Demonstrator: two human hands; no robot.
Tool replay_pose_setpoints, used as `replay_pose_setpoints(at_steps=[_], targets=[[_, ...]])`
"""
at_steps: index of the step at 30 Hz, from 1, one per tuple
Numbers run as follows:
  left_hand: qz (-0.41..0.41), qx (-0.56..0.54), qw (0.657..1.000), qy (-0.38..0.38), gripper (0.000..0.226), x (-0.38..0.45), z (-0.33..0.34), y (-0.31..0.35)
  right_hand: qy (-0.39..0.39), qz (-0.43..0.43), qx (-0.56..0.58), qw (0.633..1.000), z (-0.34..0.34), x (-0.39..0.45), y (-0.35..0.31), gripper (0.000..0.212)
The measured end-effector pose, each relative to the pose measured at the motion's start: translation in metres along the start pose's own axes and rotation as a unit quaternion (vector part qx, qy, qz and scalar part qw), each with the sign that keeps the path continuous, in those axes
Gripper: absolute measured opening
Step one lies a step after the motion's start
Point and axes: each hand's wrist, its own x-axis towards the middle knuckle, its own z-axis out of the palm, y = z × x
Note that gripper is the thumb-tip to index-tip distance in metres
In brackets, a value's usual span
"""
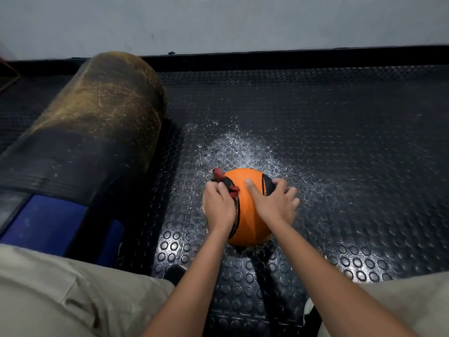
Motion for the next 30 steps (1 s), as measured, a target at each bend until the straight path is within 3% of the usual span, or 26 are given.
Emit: replay_pose_setpoints(at_steps=[2, 4, 11, 15, 19, 21, 23, 25, 27, 30], targets=[[0.059, 0.031, 0.998, -0.007, 0.023, -0.006, 0.004, 0.006, -0.015, 0.018, 0.028, 0.999, -0.004, 0.004, 0.003, 0.085], [0.063, 0.027, 0.997, -0.021, 0.025, -0.005, 0.005, 0.003, -0.040, 0.037, 0.054, 0.997, -0.008, 0.010, 0.008, 0.087], [-0.082, -0.079, 0.993, -0.016, 0.026, 0.012, -0.013, 0.003, -0.088, 0.028, 0.072, 0.993, -0.010, 0.011, 0.006, 0.078], [0.004, -0.076, 0.996, -0.046, 0.026, 0.016, -0.017, 0.045, -0.074, 0.036, 0.123, 0.989, -0.014, 0.013, 0.005, 0.049], [0.110, 0.023, 0.990, -0.081, 0.027, 0.017, -0.006, 0.059, -0.081, 0.078, 0.209, 0.972, -0.015, 0.027, 0.007, 0.071], [0.109, 0.035, 0.988, -0.108, 0.034, 0.013, -0.001, 0.053, -0.092, 0.102, 0.288, 0.948, -0.016, 0.034, 0.011, 0.075], [0.088, -0.009, 0.992, -0.088, 0.037, 0.010, -0.003, 0.046, -0.065, 0.099, 0.319, 0.940, -0.022, 0.032, 0.012, 0.077], [0.067, -0.017, 0.997, -0.021, 0.034, 0.009, -0.012, 0.042, 0.010, 0.026, 0.290, 0.957, -0.027, 0.020, 0.007, 0.066], [0.032, -0.018, 0.999, 0.033, 0.031, 0.016, -0.021, 0.033, 0.093, -0.103, 0.201, 0.970, -0.027, 0.008, 0.000, 0.051], [-0.045, -0.016, 0.999, -0.002, 0.029, 0.029, -0.030, 0.010, 0.049, -0.260, 0.026, 0.964, -0.022, -0.003, -0.014, 0.052]])
